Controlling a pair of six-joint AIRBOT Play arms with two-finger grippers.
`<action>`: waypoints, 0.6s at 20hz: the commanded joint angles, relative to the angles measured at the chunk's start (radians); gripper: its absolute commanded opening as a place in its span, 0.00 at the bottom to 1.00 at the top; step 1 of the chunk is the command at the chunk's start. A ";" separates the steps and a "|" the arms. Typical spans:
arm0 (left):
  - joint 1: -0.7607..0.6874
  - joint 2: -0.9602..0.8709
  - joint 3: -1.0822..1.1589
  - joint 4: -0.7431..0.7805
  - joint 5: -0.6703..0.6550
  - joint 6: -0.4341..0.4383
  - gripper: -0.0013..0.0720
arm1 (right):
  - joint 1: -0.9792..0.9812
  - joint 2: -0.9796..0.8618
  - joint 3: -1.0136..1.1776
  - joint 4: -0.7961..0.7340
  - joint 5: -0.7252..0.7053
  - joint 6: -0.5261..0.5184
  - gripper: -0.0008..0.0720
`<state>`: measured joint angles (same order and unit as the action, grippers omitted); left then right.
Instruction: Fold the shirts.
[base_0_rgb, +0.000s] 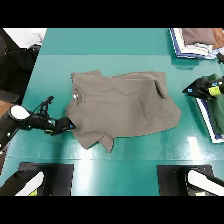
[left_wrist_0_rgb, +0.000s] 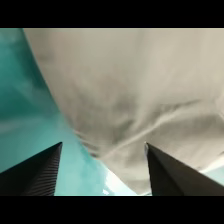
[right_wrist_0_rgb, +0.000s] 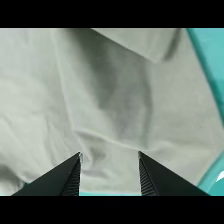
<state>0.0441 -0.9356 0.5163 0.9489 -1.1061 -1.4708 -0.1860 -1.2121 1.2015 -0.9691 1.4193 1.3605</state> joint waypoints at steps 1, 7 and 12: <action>0.001 0.019 -0.096 -0.098 0.044 0.034 0.85 | -0.018 0.054 -0.045 0.004 -0.024 -0.002 0.57; -0.092 0.015 -0.125 -0.159 0.143 0.056 0.84 | 0.003 0.055 -0.045 0.010 -0.031 -0.002 0.57; -0.146 0.019 -0.077 -0.125 0.171 0.029 0.06 | -0.045 0.055 -0.061 -0.004 0.042 -0.020 0.57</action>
<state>-0.0772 -0.9192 0.4103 0.8032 -0.9520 -1.4319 -0.2028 -1.1584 1.1507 -0.9642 1.4128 1.3537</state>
